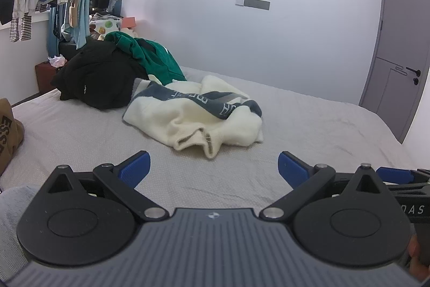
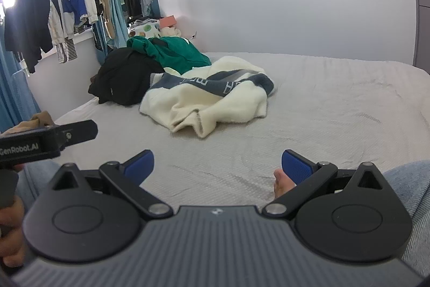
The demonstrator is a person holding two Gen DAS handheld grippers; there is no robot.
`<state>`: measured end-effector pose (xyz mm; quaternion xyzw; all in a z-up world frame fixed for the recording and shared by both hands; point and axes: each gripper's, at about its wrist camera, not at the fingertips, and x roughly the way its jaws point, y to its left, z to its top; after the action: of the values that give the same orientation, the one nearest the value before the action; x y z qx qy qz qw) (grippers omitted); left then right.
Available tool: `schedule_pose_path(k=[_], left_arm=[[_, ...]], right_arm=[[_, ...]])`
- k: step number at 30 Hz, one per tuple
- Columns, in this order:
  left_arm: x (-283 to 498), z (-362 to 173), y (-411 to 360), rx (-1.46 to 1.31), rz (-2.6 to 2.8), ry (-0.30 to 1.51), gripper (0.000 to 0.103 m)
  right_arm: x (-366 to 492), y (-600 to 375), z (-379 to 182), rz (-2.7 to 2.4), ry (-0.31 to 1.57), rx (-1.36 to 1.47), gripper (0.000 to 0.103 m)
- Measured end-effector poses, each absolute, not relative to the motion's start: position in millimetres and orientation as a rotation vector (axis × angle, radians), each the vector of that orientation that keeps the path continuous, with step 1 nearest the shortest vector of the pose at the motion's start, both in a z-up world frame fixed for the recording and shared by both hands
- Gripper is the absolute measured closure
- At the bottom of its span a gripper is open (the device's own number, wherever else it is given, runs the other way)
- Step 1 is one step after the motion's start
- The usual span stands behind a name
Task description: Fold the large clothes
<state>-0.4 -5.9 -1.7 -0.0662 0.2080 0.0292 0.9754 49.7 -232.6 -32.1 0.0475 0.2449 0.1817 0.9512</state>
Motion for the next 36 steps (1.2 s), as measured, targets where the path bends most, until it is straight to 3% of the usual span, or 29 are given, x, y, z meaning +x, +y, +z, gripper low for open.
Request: schedule_pose_path(k=[36], left_arm=[[13.3,-6.7,-7.5,-0.122,0.072,0.449,0.000]], right_arm=[[60.3,-231.8,-37.9,0.370,0.520,0.099,0.000]])
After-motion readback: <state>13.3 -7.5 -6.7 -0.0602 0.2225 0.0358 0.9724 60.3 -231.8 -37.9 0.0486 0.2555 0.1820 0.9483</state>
